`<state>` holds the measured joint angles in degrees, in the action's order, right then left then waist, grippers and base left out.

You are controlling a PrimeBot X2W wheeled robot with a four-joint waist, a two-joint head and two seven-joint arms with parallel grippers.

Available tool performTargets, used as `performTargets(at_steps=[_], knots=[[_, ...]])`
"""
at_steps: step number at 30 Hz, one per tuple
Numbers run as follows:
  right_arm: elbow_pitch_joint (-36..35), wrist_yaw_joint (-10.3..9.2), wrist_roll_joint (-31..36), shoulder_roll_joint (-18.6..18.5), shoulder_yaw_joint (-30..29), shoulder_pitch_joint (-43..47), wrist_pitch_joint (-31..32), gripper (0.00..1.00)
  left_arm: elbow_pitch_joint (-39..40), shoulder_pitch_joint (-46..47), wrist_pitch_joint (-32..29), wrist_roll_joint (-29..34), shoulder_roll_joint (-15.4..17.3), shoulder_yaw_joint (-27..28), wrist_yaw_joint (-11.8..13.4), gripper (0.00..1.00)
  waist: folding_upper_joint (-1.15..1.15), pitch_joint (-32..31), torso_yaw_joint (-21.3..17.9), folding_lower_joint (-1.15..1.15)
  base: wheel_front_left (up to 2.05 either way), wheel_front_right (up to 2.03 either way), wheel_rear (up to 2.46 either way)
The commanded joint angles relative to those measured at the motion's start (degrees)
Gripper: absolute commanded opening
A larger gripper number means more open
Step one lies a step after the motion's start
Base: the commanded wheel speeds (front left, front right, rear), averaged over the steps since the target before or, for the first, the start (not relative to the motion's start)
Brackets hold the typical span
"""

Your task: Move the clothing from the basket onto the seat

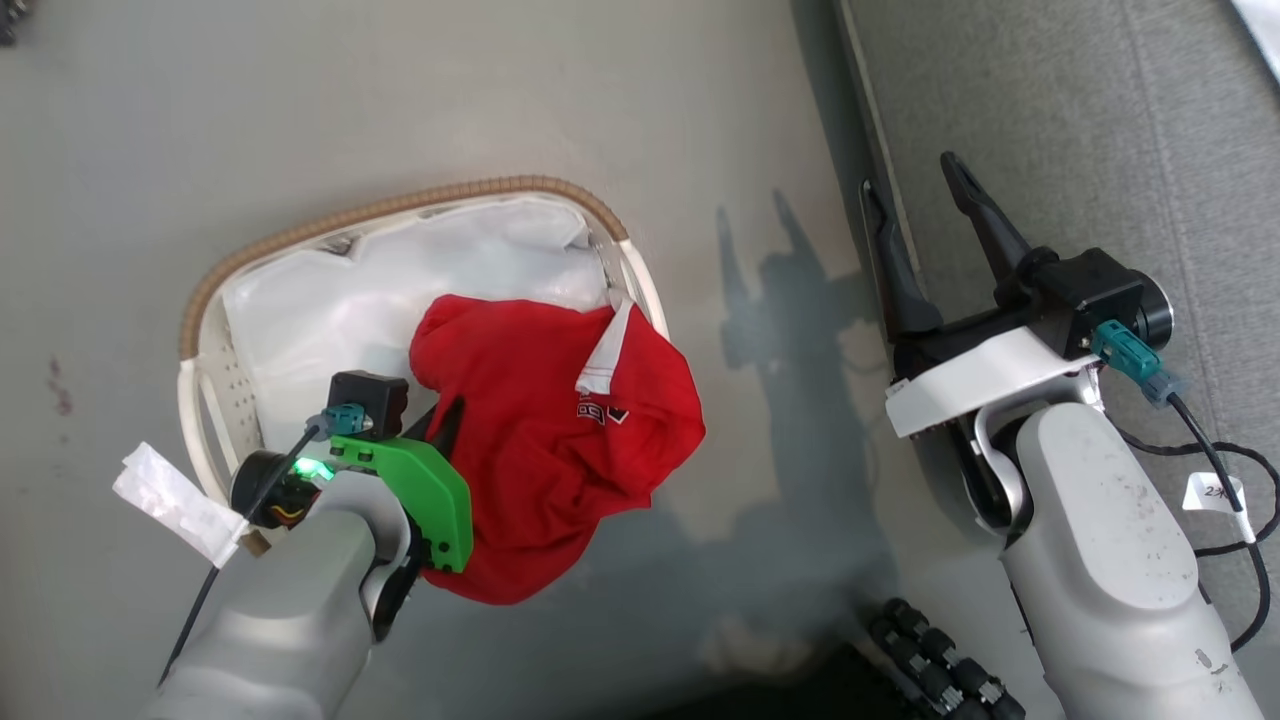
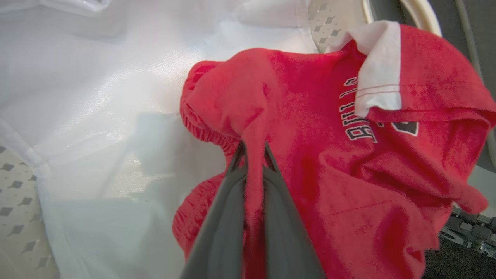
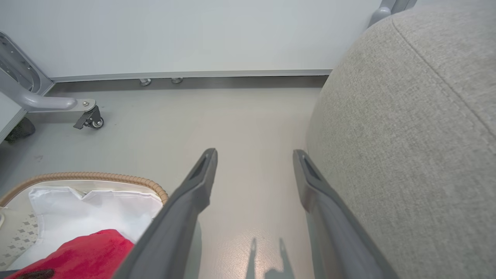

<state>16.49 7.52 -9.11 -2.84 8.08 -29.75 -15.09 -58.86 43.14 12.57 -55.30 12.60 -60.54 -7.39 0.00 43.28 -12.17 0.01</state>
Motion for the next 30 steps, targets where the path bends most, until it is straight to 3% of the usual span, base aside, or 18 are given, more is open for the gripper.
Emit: performTargets(at_steps=[1,5,9,20,30], knots=[[0.5,-0.06,-0.3,-0.2,-0.1,1.2,-0.1,1.0,0.2,-0.6,1.1,-0.7,-0.1,-0.1,-0.1,0.0,0.0,-4.6,0.9,-0.01,0.0,0.0,0.0],[1.5,-0.06,-0.7,-0.2,-0.6,2.5,-0.1,1.0,1.2,-2.1,2.5,-1.2,-0.7,0.0,-0.1,0.0,0.0,-9.5,2.0,-0.01,0.0,0.0,0.0],[2.6,-0.06,-0.5,-0.2,-1.0,4.0,-0.1,1.0,5.0,-3.6,2.7,1.1,-0.3,4.6,-0.1,0.0,0.0,-14.2,3.2,-0.01,0.0,0.0,0.0],[5.4,-0.06,0.0,-0.2,-2.2,10.0,-0.1,1.0,18.9,-14.8,2.6,15.5,-1.6,21.1,-0.1,0.0,0.0,-26.5,5.6,-0.01,0.0,0.0,0.0],[7.5,-0.06,0.2,-0.2,-2.1,15.2,-0.1,1.0,33.6,-21.3,2.6,26.2,-4.2,31.5,-0.1,0.0,0.0,-34.4,6.8,-0.01,0.0,0.0,0.0]])
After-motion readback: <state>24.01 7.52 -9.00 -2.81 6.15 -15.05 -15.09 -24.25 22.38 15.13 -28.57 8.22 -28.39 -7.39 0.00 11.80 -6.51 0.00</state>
